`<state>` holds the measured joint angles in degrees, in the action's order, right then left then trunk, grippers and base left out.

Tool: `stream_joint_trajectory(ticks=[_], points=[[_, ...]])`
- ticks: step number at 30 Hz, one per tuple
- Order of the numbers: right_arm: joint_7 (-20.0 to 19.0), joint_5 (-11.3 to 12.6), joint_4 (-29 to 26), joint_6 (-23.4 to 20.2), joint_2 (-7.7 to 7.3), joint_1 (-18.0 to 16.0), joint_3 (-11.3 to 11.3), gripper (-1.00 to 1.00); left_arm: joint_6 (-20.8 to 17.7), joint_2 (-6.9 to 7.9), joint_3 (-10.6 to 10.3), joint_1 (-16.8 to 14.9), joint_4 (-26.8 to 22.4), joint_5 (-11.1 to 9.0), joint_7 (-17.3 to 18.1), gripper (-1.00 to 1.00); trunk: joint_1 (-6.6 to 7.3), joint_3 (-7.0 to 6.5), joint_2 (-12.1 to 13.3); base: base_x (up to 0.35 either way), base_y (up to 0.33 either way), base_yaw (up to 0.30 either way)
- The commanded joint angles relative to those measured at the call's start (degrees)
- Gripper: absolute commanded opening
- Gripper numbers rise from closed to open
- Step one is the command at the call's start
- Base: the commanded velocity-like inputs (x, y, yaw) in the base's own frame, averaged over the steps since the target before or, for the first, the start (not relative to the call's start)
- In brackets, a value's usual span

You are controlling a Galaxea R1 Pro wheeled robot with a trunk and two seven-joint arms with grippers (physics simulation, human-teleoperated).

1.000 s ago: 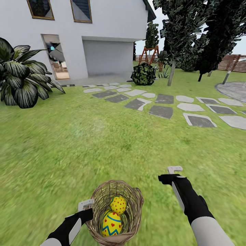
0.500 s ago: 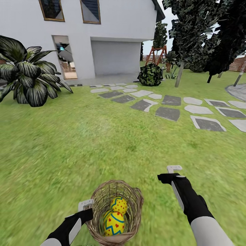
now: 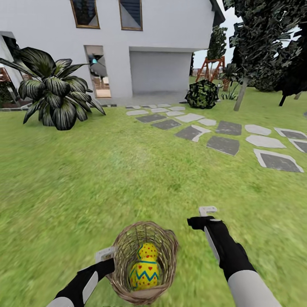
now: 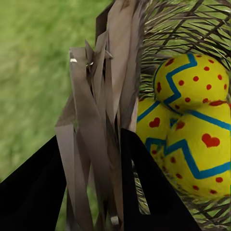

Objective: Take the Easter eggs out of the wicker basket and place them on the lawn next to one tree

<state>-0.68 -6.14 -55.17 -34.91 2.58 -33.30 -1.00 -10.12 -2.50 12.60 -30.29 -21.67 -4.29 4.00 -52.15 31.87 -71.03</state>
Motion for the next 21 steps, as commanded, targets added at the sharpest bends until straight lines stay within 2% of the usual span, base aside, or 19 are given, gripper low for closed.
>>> stream_joint_trajectory(ticks=[1, 21], points=[[-0.1, -0.7, -0.1, -0.3, 0.23, 0.0, -0.1, 1.0, -0.4, -0.05, 0.4, 0.0, -0.1, -0.6, 0.3, -1.0, 0.23, -0.13, 0.4, 0.0, 0.0, 0.288], [-0.3, -0.7, 0.1, -0.2, 0.23, 0.0, -0.1, 1.0, -0.4, -0.02, 0.7, 0.0, -0.1, -0.6, 0.3, -1.0, 4.62, -3.72, 8.4, 0.0, 0.0, 0.293]])
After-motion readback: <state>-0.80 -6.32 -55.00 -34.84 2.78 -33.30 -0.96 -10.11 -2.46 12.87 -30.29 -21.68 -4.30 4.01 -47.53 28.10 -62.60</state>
